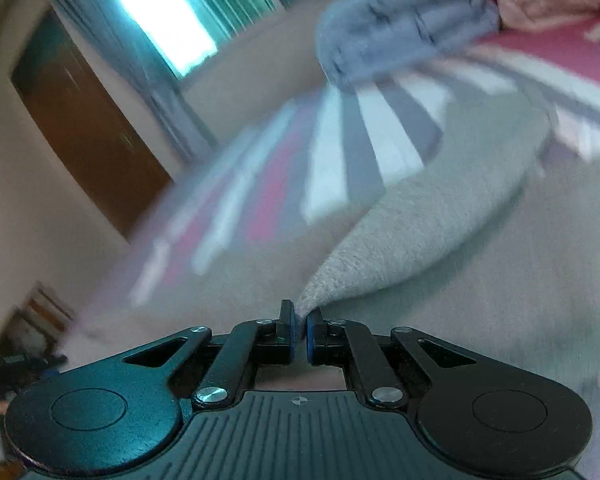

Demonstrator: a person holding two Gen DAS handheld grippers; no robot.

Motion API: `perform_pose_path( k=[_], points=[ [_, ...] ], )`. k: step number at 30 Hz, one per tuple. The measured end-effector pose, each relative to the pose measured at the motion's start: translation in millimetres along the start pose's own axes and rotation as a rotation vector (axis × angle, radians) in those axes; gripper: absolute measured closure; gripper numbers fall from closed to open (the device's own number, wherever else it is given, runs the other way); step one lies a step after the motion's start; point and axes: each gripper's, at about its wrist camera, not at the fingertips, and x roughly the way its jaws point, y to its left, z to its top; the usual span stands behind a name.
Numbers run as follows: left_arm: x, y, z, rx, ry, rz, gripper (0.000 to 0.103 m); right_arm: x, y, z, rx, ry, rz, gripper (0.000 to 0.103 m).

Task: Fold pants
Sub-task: 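Lift the held pants and fold them over with both grippers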

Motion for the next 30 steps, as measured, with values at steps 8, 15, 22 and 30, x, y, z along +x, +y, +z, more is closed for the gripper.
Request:
perform_pose_path(
  k=[8,15,22,30],
  points=[
    [-25.8,-7.0,2.2,0.029,-0.054,-0.063,0.091,0.1,-12.7,-15.2,0.034,0.007,-0.004,0.098],
    [-17.2,-2.2,-9.6,0.059,-0.019,0.009,0.091,13.5,-13.6,-24.3,0.064,0.061,-0.041,0.098],
    [-17.3,-9.3,-11.7,0.075,-0.022,0.033,0.091,2.7,-12.1,-25.4,0.055,0.041,-0.023,0.098],
    [-41.6,-28.3,-15.0,0.097,-0.071,0.119,0.077,-16.6,-17.3,-19.0,0.077,0.029,-0.023,0.09]
  ],
)
